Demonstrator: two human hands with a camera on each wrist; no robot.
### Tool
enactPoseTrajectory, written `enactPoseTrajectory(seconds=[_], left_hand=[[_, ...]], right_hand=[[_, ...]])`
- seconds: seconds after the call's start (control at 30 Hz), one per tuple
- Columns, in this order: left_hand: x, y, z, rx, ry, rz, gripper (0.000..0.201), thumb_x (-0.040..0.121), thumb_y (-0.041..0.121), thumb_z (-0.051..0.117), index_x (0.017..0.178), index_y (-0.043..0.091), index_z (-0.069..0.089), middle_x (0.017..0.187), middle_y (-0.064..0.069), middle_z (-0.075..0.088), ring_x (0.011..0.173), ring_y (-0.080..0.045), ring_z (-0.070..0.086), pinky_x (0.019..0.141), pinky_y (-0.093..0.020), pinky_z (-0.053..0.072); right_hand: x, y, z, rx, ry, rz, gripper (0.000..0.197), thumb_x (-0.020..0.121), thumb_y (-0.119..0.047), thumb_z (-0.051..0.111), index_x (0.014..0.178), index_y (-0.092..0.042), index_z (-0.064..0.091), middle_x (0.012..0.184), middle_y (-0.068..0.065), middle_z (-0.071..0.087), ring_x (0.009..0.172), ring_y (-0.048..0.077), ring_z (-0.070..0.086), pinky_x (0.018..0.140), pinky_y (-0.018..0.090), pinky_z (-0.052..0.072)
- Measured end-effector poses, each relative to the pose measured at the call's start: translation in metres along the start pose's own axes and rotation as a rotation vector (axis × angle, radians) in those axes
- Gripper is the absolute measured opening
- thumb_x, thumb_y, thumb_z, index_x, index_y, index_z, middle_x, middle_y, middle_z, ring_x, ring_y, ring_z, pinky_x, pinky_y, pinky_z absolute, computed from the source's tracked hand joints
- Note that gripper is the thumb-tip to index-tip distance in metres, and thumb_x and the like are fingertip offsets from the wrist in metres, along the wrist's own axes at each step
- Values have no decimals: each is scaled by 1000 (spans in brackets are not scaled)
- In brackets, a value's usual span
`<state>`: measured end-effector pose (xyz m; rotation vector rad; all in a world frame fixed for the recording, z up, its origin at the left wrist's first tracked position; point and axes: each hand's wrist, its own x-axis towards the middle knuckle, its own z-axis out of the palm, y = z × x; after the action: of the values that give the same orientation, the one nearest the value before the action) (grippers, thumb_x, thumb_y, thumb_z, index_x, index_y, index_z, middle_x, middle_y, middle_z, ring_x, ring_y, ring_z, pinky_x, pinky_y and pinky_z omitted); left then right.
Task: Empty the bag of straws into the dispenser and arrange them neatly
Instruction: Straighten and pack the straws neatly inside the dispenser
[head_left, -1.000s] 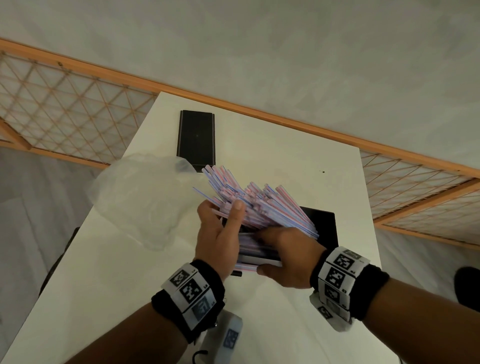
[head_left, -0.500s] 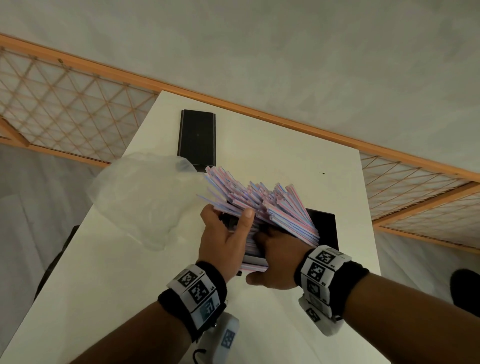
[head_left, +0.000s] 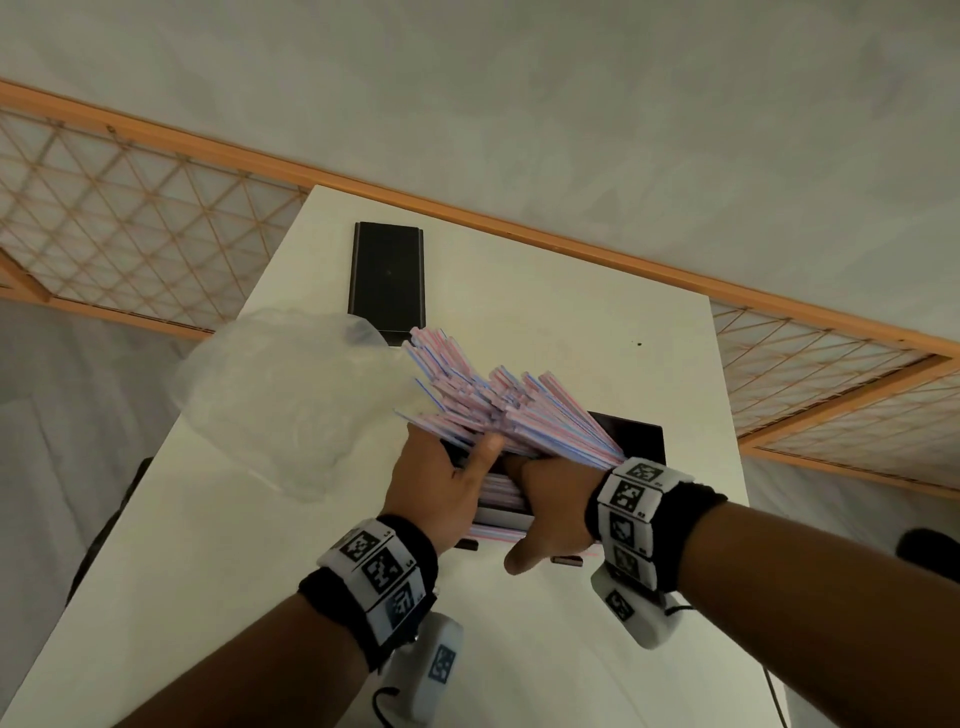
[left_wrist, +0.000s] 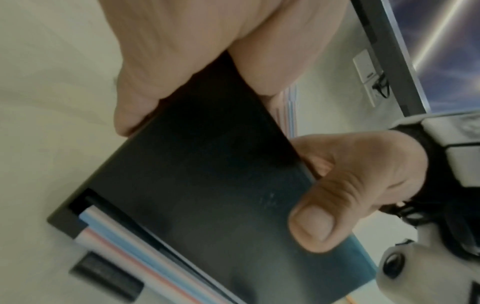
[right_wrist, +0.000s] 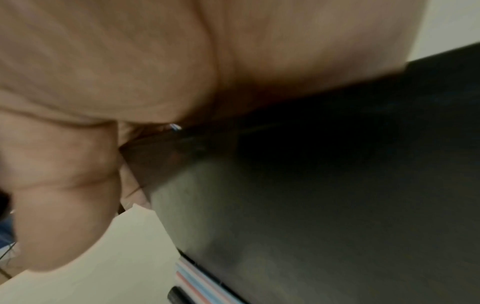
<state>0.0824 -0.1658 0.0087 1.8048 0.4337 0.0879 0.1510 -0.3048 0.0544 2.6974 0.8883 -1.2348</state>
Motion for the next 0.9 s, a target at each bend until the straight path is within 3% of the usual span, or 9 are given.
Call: enactPoseTrajectory(seconds=[0.07,0.2,0.37,0.5,0.57,0.63,0.73,0.8,0.9], left_hand=[[1,-2,-5,36,-21,-10,46,90,33,72,128,23,49,118,7,65,107,-9,60,91,-23,44],[2,-9,-10,154,-148,12,45,92,38,67,131,21,51,119,7,65,110,-12,61,91,-26,45],[5,-11,-14,208,-217,50,37,101,32,55,136,19,53,128,0,60,121,-20,56,99,-33,43],[4,-6,-22,250,-240,-43,33,103,21,50,135,17,47,123,-1,57,113,-21,53,91,-27,37],[5,-5,-23,304,-274,-71,26,102,17,49,127,15,49,116,-4,56,104,-23,53,86,-28,37],[6,-3,-25,355,-312,-81,8,100,12,48,107,12,50,101,-5,53,86,-19,50,74,-28,37],[5,1,-25,416,-376,-95,13,95,1,45,83,7,44,75,-3,39,63,-16,32,56,-28,21],[5,4,-25,420,-393,-98,16,92,-3,44,80,8,45,73,-10,36,64,-19,27,54,-28,15],[5,7,-25,420,-392,-96,16,95,-2,42,82,8,42,74,-9,35,64,-18,25,54,-29,18]], right_hand=[[-1,7,-7,14,-31,5,80,60,-59,81,127,-26,52,115,-6,65,107,20,62,93,32,50],[-4,20,-13,-29,-147,80,60,58,-68,77,99,-29,58,94,-9,65,91,19,62,83,32,53],[5,12,1,33,-105,42,74,55,-70,73,117,-31,59,106,-9,67,99,18,63,92,34,52],[10,13,8,22,-137,39,86,43,-78,63,116,-33,61,102,-8,70,95,18,65,92,37,53],[10,12,10,9,-133,33,81,46,-77,66,113,-31,61,100,-8,70,93,18,65,90,36,54],[8,11,11,5,-125,8,73,52,-73,71,112,-31,62,99,-8,69,92,17,64,89,34,53],[2,11,14,-35,-92,-9,67,54,-74,66,101,-27,69,86,-6,73,82,14,67,82,31,55],[-1,12,18,-65,-43,-25,64,54,-76,61,95,-27,66,76,-6,73,73,10,67,75,29,56],[-3,14,22,-17,-28,-9,64,52,-80,58,101,-39,51,79,-6,73,76,12,68,77,32,57]])
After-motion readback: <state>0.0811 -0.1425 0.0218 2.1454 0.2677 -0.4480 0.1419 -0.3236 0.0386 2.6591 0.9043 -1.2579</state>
